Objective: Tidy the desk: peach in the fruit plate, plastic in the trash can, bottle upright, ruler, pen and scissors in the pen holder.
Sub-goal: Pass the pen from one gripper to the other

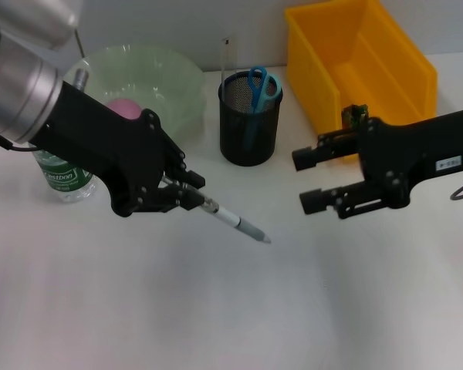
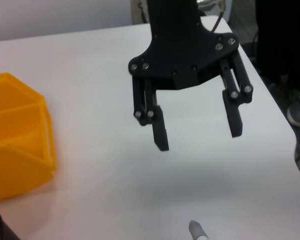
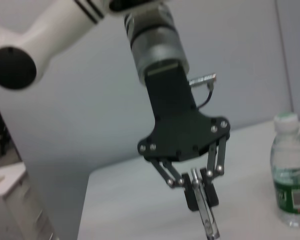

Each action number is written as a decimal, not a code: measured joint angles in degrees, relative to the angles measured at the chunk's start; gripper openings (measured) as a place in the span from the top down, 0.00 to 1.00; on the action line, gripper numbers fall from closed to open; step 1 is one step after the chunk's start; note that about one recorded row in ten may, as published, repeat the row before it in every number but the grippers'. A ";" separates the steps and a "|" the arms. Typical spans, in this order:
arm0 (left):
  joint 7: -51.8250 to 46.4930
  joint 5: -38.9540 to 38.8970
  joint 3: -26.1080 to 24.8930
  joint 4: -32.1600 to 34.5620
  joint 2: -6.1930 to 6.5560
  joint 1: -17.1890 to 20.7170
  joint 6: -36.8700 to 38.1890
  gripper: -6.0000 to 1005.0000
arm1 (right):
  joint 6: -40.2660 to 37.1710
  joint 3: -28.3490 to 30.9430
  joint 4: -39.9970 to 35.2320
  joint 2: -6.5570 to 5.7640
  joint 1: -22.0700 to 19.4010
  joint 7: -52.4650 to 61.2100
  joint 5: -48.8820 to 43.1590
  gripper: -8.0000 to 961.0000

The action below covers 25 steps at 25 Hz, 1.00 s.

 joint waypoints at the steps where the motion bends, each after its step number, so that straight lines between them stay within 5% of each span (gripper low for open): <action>1: 0.08 0.07 0.39 -0.04 -0.03 -0.04 -0.04 0.81 | 0.00 -0.03 -0.29 0.19 0.41 0.16 -1.25 0.30; 7: 0.76 -0.32 2.19 -0.61 -0.23 0.07 -0.58 0.80 | 0.49 -0.26 -0.58 1.43 2.69 0.33 -6.02 0.30; 15: 1.29 -0.39 3.76 -0.63 -0.34 0.06 -1.16 0.80 | 2.21 -0.41 -0.77 4.52 6.06 -1.42 -11.87 0.31; 25: 3.60 -0.33 5.62 -1.48 -0.36 0.29 -1.29 0.79 | 3.07 -2.62 0.21 4.73 10.11 -1.58 -14.14 0.33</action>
